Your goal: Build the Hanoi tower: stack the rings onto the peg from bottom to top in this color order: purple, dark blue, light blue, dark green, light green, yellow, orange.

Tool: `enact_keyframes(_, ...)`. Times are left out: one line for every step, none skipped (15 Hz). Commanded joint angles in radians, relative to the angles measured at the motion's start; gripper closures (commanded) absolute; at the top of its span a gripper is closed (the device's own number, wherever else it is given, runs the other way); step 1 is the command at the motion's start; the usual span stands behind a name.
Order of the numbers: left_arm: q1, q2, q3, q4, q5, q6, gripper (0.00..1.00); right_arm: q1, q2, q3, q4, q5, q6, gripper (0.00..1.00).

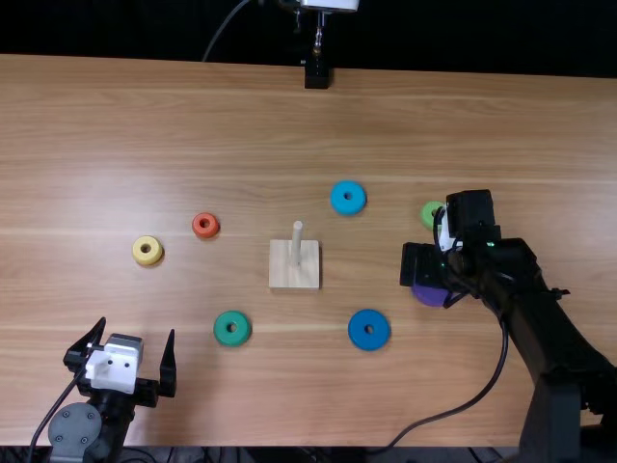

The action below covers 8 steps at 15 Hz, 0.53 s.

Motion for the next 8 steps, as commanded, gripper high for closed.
enact_keyframes(0.011, -0.012, -0.105, -0.079, 0.015, 0.013, 0.0, -0.012, 0.039, -0.021, 0.0, 0.011, 0.003, 0.0)
enact_keyframes(0.011, -0.012, -0.105, -0.079, 0.015, 0.013, 0.0, -0.015, 0.042, -0.024, 0.0, 0.011, 0.003, 0.0)
enact_keyframes(0.011, -0.012, -0.105, -0.079, 0.015, 0.013, 0.0, -0.02, 0.042, -0.032, 0.0, 0.011, 0.003, 0.0)
enact_keyframes(0.011, -0.012, -0.105, -0.079, 0.015, 0.013, 0.0, -0.022, 0.045, -0.033, 0.0, 0.011, 0.003, 0.0)
enact_keyframes(0.011, -0.012, -0.105, -0.079, 0.015, 0.013, 0.0, -0.023, 0.045, -0.033, 0.0, 0.011, 0.003, 0.0)
enact_keyframes(0.011, -0.012, -0.105, -0.079, 0.015, 0.013, 0.0, -0.029, 0.047, -0.033, 0.002, 0.011, 0.003, 0.0)
enact_keyframes(0.011, -0.012, -0.105, -0.079, 0.015, 0.013, 0.0, -0.032, 0.056, -0.033, 0.002, 0.011, 0.003, 0.0)
enact_keyframes(0.011, -0.012, -0.105, -0.079, 0.015, 0.013, 0.0, -0.032, 0.065, -0.033, 0.002, 0.011, 0.005, 0.0)
